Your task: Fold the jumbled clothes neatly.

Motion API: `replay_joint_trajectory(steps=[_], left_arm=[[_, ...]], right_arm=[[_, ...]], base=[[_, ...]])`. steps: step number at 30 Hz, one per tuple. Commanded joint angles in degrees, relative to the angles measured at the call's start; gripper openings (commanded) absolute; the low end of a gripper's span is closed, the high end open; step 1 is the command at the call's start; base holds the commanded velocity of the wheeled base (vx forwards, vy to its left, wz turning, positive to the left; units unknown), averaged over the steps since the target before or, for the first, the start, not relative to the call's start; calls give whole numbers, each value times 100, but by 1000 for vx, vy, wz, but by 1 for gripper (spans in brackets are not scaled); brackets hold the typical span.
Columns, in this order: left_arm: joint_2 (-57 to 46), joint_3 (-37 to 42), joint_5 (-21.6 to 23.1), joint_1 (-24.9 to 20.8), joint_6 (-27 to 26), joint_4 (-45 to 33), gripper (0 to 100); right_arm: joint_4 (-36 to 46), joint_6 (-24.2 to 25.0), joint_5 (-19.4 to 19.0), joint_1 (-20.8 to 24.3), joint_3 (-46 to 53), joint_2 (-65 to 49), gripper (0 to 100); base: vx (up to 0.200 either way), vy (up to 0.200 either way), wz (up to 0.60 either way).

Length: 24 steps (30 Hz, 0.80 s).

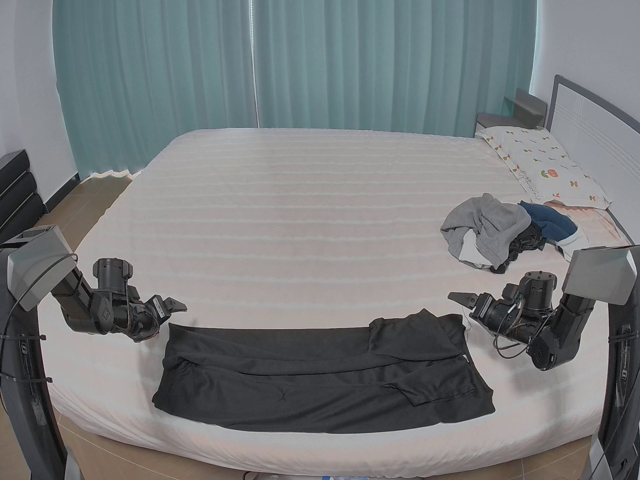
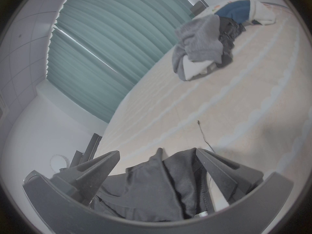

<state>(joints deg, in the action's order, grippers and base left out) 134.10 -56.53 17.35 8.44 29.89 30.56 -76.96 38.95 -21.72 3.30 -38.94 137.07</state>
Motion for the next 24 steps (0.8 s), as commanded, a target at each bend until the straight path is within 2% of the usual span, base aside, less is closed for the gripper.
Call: replay_joint_trajectory(steps=[1, 11, 21, 22, 24], left_arm=[[20, -16, 6, 9, 17, 2, 100], [11, -25, 6, 9, 26, -15, 100], [20, -34, 6, 9, 17, -15, 100], [20, -34, 6, 9, 17, -15, 100], [20, -34, 6, 9, 17, -15, 100]], right_arm=[[-232, -318, -78, 329, 536, -400, 100], [-91, -634, -139, 461, 176, 417, 100], [111, -740, -139, 505, 70, 575, 100], [120, -740, -139, 505, 70, 584, 0], [129, -740, -139, 505, 114, 558, 0]], base=[[0, 0, 0], [0, 0, 0], [0, 0, 0], [0, 0, 0], [0, 0, 0]])
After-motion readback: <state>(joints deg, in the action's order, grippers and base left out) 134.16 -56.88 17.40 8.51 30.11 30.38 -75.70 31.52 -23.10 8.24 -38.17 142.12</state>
